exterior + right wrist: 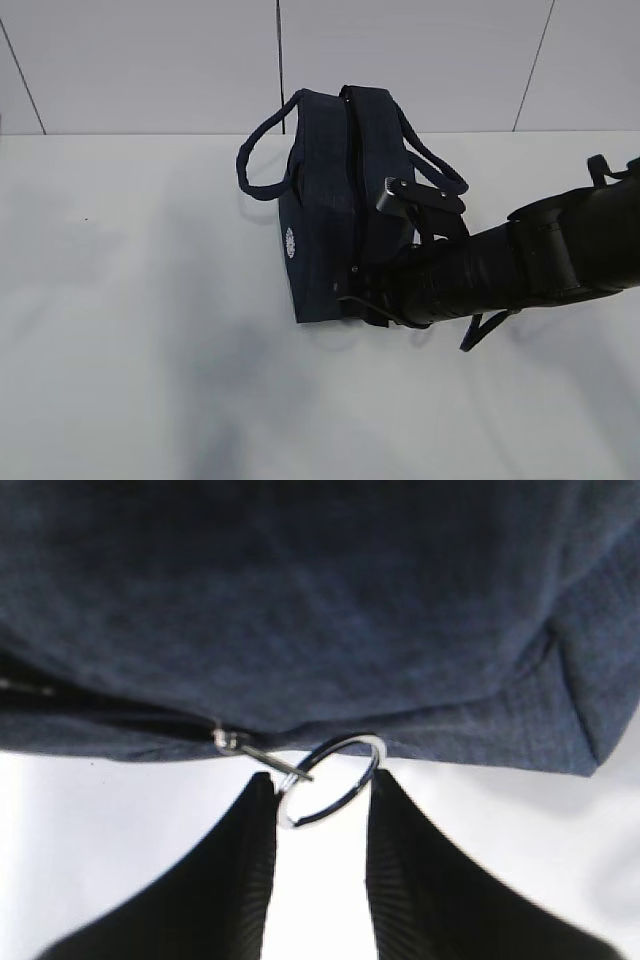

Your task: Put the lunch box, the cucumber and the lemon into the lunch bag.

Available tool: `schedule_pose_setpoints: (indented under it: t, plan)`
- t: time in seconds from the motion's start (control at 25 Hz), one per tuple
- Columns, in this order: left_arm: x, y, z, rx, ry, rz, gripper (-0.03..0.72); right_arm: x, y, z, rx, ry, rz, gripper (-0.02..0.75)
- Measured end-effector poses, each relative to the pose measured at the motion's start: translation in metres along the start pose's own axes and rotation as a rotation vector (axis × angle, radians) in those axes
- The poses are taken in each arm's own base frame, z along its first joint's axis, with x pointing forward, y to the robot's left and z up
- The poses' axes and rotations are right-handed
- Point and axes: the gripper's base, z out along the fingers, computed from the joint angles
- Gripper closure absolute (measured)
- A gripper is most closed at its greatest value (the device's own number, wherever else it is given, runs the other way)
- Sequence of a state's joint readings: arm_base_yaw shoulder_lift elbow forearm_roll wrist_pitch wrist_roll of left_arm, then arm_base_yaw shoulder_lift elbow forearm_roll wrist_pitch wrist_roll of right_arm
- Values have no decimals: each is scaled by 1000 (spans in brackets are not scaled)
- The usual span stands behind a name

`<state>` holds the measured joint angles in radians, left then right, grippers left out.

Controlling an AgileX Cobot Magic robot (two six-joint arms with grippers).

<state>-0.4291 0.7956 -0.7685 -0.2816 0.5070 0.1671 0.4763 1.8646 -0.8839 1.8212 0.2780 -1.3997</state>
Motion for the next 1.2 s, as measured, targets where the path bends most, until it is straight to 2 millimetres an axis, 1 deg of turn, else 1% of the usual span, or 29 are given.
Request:
schedule_pose_setpoints:
  t: [0.52,0.56,1.0,1.08,1.2]
  plan:
    - [0,-1,0,8,-1,-14,380,-1,-4,0,46,-9,-25,516]
    - [0,-1,0,8,-1,-14,380,-1,-4,0,47,-10,-23,496]
    - [0,-1,0,9,-1,-16,380,-1,-4,-1,51,2,-80,613]
    - [0,-1,0,9,-1,-16,380,0,-4,-1,51,5,-91,651]
    - [0,-1,0,10,-1,-18,380,0,-4,-1,51,5,-98,732]
